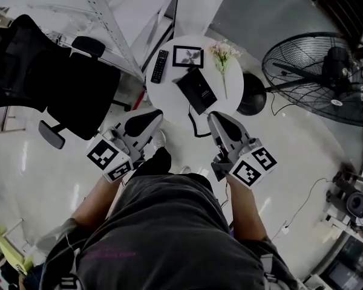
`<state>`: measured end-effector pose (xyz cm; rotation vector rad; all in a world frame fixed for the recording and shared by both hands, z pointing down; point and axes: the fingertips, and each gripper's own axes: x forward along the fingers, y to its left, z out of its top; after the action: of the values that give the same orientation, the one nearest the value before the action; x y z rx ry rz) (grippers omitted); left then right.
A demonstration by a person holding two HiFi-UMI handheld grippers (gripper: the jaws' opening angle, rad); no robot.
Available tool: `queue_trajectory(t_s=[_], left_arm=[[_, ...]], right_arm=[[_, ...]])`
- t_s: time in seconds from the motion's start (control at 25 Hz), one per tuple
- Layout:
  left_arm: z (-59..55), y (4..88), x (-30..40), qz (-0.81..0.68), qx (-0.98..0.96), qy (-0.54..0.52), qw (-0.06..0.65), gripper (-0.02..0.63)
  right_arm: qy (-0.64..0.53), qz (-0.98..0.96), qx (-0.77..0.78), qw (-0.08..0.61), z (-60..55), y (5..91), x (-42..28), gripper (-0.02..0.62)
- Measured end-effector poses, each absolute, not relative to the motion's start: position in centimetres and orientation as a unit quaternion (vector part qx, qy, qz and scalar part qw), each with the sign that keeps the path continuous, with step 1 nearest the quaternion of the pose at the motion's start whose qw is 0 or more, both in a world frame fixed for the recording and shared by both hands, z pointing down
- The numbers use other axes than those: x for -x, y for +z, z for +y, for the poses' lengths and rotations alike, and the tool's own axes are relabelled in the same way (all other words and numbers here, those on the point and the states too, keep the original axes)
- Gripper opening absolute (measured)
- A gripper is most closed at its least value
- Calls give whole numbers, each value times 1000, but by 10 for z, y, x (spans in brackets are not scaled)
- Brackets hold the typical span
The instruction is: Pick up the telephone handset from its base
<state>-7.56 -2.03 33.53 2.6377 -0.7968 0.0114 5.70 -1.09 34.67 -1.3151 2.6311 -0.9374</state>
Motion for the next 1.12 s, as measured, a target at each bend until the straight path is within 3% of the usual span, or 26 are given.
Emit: queue_trajectory(t_s=[0.48, 1.12], left_arm=[[-94, 366, 89, -265, -940, 23, 214, 15], [-114, 485, 53, -319, -903, 66, 281, 15]], right_arm=[[-316, 832, 455, 12, -82, 373, -51, 21], [-315, 858, 400, -65, -139, 438, -78, 21]])
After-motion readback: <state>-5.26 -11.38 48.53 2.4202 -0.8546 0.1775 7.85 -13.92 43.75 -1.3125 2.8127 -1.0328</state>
